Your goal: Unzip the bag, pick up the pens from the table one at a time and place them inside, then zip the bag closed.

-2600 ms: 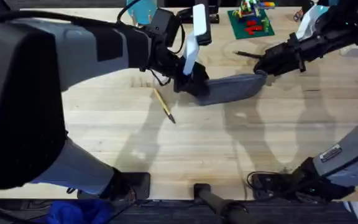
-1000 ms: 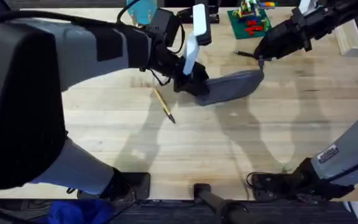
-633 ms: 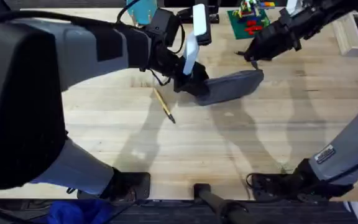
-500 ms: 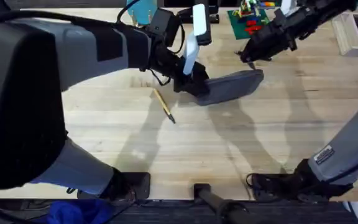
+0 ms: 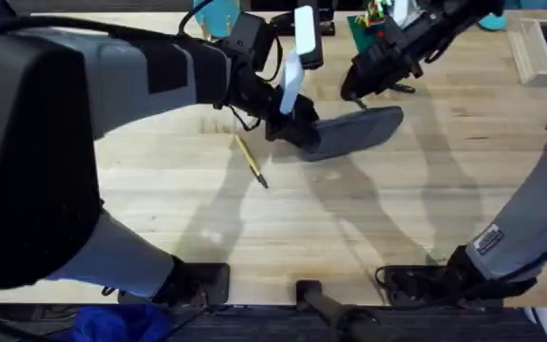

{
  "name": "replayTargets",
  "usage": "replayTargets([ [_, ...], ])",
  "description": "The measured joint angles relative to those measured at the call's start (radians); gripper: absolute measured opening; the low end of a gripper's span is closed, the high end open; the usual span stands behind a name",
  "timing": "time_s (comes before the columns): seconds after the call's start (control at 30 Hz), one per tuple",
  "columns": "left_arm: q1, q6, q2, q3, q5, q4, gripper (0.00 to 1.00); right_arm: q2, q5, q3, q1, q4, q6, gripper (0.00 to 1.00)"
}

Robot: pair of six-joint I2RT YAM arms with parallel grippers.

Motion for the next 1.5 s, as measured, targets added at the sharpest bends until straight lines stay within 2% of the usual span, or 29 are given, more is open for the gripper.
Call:
replayTargets([
  [0.6, 0.0, 0.0, 0.0, 0.0, 0.0, 0.0, 0.043, 0.0, -0.015, 0.0, 0.139, 0.077, 0.078, 0.033],
  [1.03, 0.0, 0.0, 0.0, 0.0, 0.0, 0.0, 0.043, 0.0, -0.034, 0.0, 0.173, 0.088, 0.095, 0.033],
  [1.5, 0.0, 0.0, 0.0, 0.0, 0.0, 0.0, 0.043, 0.0, -0.059, 0.002, 0.173, 0.082, 0.096, 0.033],
])
